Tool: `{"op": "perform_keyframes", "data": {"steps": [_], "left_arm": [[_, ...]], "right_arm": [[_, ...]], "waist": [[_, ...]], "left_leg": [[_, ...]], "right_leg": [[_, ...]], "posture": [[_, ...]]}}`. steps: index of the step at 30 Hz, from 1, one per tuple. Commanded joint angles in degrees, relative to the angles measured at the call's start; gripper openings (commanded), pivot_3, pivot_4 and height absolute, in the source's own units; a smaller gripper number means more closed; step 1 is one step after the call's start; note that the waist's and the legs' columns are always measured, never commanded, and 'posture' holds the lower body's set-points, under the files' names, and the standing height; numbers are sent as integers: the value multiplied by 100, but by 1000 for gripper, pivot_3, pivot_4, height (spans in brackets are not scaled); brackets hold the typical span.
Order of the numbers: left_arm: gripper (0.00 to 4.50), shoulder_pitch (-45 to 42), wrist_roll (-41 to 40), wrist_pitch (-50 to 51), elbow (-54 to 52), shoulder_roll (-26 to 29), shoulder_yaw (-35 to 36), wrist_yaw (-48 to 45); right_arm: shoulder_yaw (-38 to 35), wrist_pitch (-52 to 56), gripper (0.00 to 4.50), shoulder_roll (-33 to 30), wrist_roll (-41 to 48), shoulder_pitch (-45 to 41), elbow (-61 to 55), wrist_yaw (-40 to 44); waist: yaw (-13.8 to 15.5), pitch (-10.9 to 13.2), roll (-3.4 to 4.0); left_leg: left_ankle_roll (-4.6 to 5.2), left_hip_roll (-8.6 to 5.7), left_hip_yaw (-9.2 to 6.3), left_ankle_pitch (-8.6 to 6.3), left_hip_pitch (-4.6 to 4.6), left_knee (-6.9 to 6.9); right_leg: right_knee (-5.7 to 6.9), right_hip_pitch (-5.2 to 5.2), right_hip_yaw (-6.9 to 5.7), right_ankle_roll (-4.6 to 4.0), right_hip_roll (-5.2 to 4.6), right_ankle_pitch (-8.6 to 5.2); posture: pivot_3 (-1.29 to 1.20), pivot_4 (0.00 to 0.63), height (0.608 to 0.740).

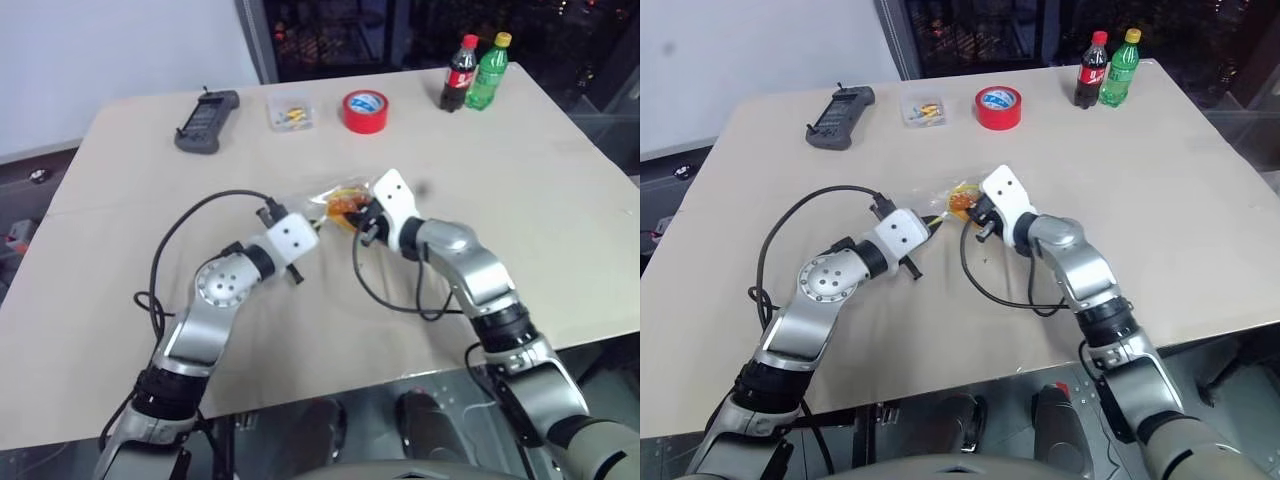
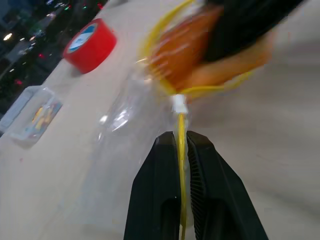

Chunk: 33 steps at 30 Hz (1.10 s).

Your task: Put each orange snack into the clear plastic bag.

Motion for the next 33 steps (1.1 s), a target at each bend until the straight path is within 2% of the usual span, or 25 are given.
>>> {"op": "perform_keyframes", "data": {"steps": [1, 5, 9, 10, 19, 23, 28, 33], "left_arm": [[318, 34, -18, -173, -272, 39, -3, -37], [318, 69, -6, -193, -283, 17, 30, 18], [318, 45, 9, -212, -219, 45, 135, 78], [318, 44, -2, -218, -211, 49, 150, 78], [318, 83, -227, -209, -147, -5, 344, 117], [318, 97, -455, -117, -156, 41, 537, 37], [318, 152, -608, -179, -194, 151, 623, -72], [318, 159, -681, -171, -245, 193, 651, -107]], "right_arm": [[-24, -503, 588, 411, -3, -340, 611, -61], [-30, -1048, 1980, 611, -254, -556, 1514, -199], [-56, -1059, 4081, 407, -321, -409, 1294, -67], [-58, -1041, 4429, 362, -329, -356, 1204, -53], [-167, -1025, 4429, 27, -300, 13, 488, 179], [99, -1931, 4429, -676, -942, 68, 379, 269], [632, -3387, 4429, -1189, -1984, -379, 1451, 28], [908, -4572, 4429, -1082, -2550, -1084, 2985, -350]], "waist": [[-1, 0, 0], [-17, -1, 1], [6, -1, 1], [1, -1, 1], [-36, -1, 2], [8, -2, 2], [-20, -2, 1], [-93, -2, 0]], "left_leg": [[0, 0, 0, 0, 0, 0], [0, 0, 0, 0, 5, -1], [0, -3, -5, 0, 1, -1], [0, -3, -4, 0, 1, -1], [-1, 0, -3, 0, 2, -3], [0, 0, -3, 0, 2, -2], [-1, -2, 0, 0, 4, 0], [-1, 3, 4, 1, 5, -3]], "right_leg": [[0, 0, 0, 0, 0, 0], [1, 0, 0, 0, 2, 0], [-4, -3, -5, 0, 0, 0], [-4, -2, -5, 0, 0, 0], [0, -2, -2, 0, 2, 0], [-2, -4, -3, 0, 2, 0], [-4, -1, -4, 0, 0, 0], [-1, -1, 3, 0, 4, 0]], "posture": [[0, 150, 740], [0, 150, 740], [0, 150, 740], [0, 150, 740], [0, 150, 740], [0, 150, 740], [0, 150, 740], [0, 150, 740]]}}
